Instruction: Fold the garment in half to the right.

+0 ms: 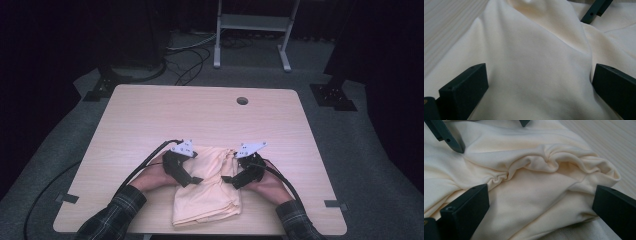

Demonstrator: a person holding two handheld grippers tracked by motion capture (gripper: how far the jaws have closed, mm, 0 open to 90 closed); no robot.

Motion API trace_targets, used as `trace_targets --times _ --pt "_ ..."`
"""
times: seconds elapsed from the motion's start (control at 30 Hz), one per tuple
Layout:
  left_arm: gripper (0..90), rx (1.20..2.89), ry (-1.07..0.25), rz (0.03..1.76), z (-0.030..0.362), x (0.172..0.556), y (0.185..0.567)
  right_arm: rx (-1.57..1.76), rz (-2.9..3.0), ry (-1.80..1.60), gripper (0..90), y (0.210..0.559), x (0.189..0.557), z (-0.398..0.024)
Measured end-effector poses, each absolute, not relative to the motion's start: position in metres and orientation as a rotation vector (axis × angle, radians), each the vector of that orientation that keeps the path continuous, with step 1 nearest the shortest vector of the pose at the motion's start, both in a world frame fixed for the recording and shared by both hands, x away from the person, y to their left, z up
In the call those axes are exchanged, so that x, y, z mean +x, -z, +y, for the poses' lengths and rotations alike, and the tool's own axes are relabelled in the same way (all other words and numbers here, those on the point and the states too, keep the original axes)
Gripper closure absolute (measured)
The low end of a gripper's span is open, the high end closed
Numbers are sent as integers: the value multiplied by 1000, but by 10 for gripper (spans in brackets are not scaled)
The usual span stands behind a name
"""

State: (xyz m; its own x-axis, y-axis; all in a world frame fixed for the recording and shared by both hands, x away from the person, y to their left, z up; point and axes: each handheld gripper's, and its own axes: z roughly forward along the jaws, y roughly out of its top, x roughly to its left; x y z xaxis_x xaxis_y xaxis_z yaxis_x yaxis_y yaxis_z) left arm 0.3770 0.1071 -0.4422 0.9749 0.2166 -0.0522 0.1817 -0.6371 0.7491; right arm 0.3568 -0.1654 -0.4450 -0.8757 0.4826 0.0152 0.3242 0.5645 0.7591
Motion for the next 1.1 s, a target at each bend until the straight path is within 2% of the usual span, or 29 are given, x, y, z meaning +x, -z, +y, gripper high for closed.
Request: trace_targets --times 0.3,0.5,0.87,1.1 --pt "0 2255 -46 307 108 378 437 704 2584 -1214 1 444 356 -165" --pt "0 2185 -68 334 116 377 417 728 2517 -1334 1 424 352 -166" --pt "0 2076 -126 381 154 363 375 734 2448 -1450 1 393 339 -184" --pt "0 2072 -180 394 180 349 360 743 2377 -1476 1 377 329 -207"
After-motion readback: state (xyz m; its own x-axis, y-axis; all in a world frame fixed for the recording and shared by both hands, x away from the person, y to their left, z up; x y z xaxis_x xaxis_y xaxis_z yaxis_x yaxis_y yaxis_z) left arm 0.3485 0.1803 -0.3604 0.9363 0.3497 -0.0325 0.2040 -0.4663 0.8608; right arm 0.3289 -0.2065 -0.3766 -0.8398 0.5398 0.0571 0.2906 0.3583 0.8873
